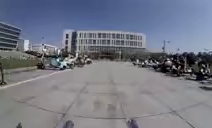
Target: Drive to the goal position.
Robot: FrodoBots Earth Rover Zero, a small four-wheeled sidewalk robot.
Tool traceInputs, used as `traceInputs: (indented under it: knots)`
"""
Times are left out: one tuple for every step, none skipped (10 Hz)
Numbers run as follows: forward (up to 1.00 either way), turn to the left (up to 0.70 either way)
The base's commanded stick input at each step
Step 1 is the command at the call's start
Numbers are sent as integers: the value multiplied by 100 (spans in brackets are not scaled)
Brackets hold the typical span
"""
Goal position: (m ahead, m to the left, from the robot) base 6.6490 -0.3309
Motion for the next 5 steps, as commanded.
traceInputs:
  knots:
    - [100, 0]
    - [100, 0]
    - [100, 0]
    - [100, 0]
    - [100, 0]
